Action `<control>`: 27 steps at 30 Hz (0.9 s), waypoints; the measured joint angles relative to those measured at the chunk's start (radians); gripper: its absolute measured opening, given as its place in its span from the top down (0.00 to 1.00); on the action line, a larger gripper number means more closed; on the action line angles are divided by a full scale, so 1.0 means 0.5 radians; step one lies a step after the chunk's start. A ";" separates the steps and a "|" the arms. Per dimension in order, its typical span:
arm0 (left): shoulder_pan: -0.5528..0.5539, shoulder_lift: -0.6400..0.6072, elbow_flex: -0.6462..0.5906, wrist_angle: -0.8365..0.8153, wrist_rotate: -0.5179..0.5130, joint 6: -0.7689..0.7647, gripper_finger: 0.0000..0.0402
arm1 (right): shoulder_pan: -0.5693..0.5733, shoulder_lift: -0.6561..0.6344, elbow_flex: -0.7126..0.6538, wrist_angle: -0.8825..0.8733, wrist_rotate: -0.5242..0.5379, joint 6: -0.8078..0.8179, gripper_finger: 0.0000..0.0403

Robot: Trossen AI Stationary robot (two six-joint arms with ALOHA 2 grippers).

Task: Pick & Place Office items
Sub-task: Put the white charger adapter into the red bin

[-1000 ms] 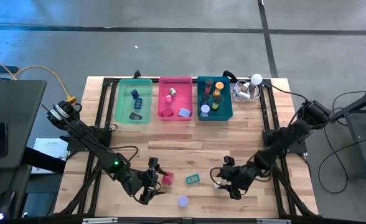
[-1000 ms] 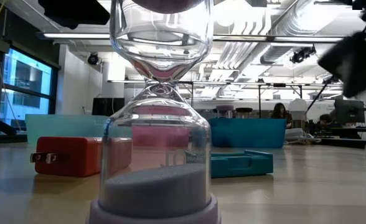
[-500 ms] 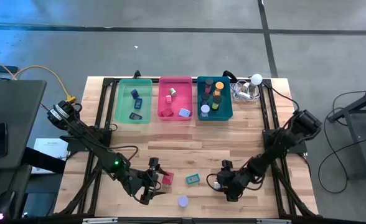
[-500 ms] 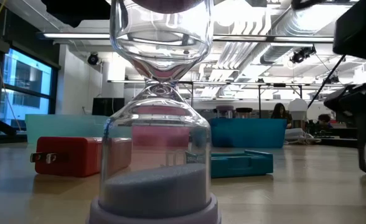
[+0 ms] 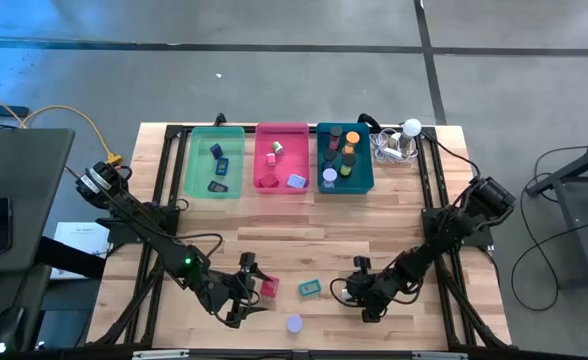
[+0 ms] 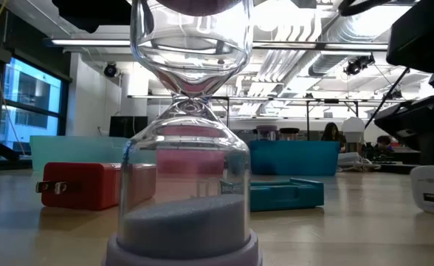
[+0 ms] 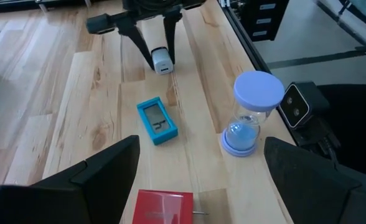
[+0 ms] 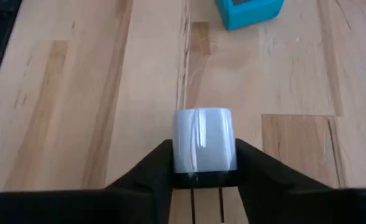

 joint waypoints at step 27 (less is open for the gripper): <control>0.042 -0.056 0.004 0.616 -0.711 2.234 0.16 | -0.503 -0.645 -0.001 0.813 -0.272 -0.466 0.70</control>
